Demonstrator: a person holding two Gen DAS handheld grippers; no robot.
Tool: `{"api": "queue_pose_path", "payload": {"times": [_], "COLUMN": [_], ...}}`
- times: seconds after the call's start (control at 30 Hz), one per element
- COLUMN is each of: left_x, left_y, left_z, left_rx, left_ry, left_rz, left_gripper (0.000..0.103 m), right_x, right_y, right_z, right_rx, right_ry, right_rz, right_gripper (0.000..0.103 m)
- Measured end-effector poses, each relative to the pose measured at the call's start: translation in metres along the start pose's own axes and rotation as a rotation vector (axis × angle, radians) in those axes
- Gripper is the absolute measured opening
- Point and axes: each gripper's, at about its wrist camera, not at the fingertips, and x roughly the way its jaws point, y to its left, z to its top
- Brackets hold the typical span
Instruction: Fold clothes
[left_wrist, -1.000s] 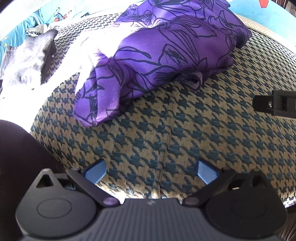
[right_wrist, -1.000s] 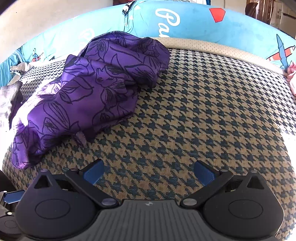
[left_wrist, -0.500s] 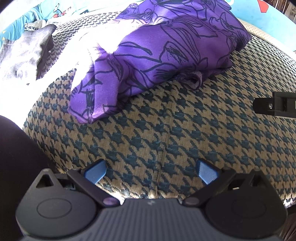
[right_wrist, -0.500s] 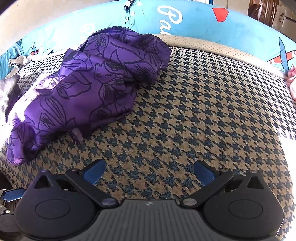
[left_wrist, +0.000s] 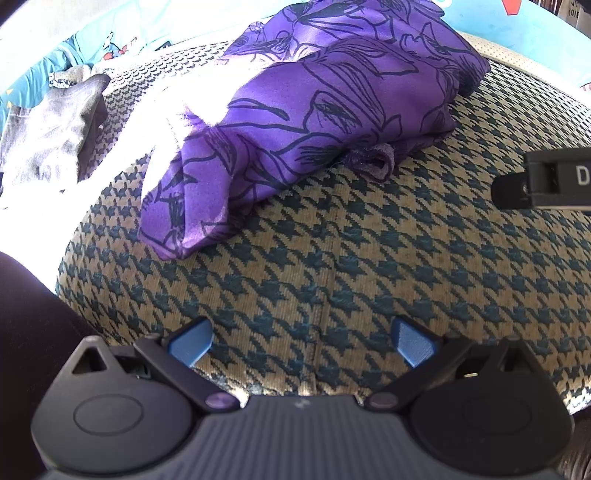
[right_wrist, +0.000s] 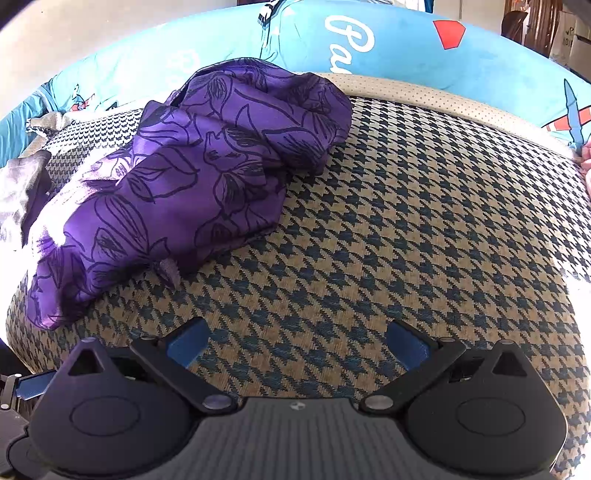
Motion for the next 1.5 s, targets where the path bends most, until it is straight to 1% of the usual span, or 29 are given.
{"api": "queue_pose_path", "payload": {"times": [0.13, 0.3, 0.47, 0.53, 0.67, 0.73, 0.87, 0.93, 1.07, 1.2, 1.3, 1.4, 1.5], "left_x": [0.0, 0.002, -0.003, -0.006, -0.013, -0.014, -0.013, -0.011, -0.001, 0.011, 0.02, 0.032, 0.044], "left_y": [-0.002, 0.003, 0.017, 0.027, 0.045, 0.053, 0.062, 0.065, 0.066, 0.063, 0.061, 0.06, 0.059], "left_z": [0.001, 0.004, 0.015, 0.022, 0.035, 0.045, 0.062, 0.07, 0.086, 0.099, 0.108, 0.115, 0.118], "left_rx": [0.026, 0.031, 0.021, -0.005, -0.063, -0.072, -0.07, -0.066, -0.036, 0.009, 0.04, 0.058, 0.07], "left_ry": [-0.013, -0.019, -0.087, -0.111, -0.164, -0.183, -0.205, -0.208, -0.201, -0.191, -0.179, -0.154, -0.142], "left_rz": [-0.001, -0.023, 0.002, -0.003, -0.03, -0.029, -0.02, -0.027, -0.047, -0.055, -0.057, -0.046, -0.032], "left_gripper": [0.103, 0.103, 0.103, 0.103, 0.103, 0.103, 0.103, 0.103, 0.103, 0.103, 0.103, 0.103, 0.103], "right_x": [0.004, 0.009, 0.009, 0.009, 0.004, 0.0, -0.002, 0.0, 0.007, 0.016, 0.024, 0.031, 0.037], "right_y": [0.003, 0.006, 0.01, 0.011, 0.012, 0.013, 0.019, 0.021, 0.016, 0.008, 0.002, -0.005, -0.012], "right_z": [0.001, 0.005, 0.011, 0.013, 0.018, 0.02, 0.028, 0.034, 0.044, 0.056, 0.066, 0.077, 0.085], "right_rx": [-0.004, 0.006, 0.014, 0.018, 0.023, 0.017, -0.006, -0.01, 0.027, 0.078, 0.122, 0.169, 0.22], "right_ry": [0.009, 0.005, -0.018, -0.029, -0.084, -0.123, -0.192, -0.196, -0.19, -0.181, -0.178, -0.181, -0.182], "right_rz": [-0.014, -0.009, 0.028, 0.051, 0.12, 0.152, 0.172, 0.16, 0.161, 0.195, 0.201, 0.189, 0.197], "right_gripper": [0.103, 0.103, 0.103, 0.103, 0.103, 0.103, 0.103, 0.103, 0.103, 0.103, 0.103, 0.103, 0.103]}}
